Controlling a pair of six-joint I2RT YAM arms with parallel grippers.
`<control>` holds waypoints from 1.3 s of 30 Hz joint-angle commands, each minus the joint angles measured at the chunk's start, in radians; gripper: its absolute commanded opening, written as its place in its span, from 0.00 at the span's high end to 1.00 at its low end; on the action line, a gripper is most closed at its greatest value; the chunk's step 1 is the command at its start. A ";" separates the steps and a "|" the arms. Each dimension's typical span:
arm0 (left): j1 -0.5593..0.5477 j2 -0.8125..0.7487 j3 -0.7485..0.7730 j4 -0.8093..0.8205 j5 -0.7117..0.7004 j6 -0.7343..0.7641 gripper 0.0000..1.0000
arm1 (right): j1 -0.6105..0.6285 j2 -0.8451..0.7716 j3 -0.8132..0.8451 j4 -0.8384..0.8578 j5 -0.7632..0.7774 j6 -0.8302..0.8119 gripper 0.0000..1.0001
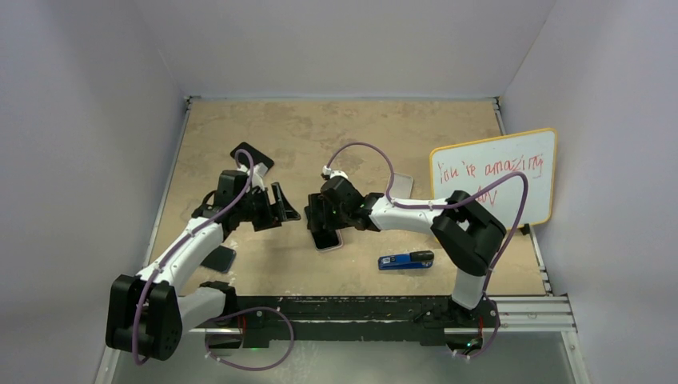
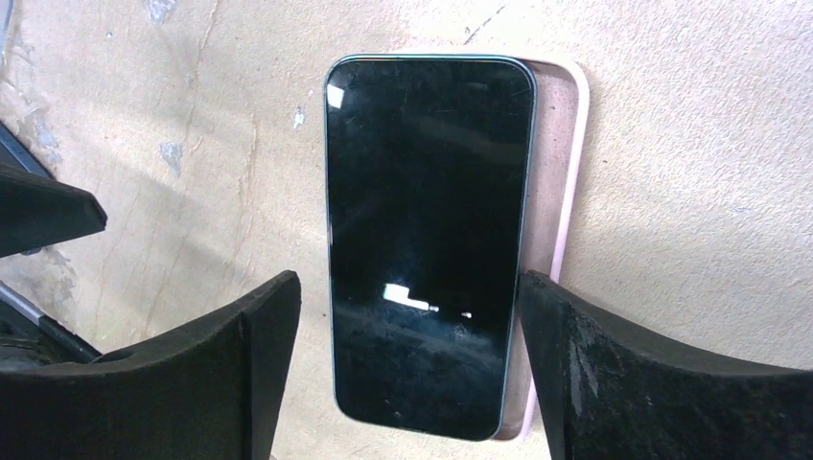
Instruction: Put the phone into the phone case
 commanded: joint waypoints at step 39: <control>-0.111 0.206 -0.098 0.318 0.037 -0.130 0.61 | -0.126 -0.095 -0.098 0.030 -0.256 -0.022 0.48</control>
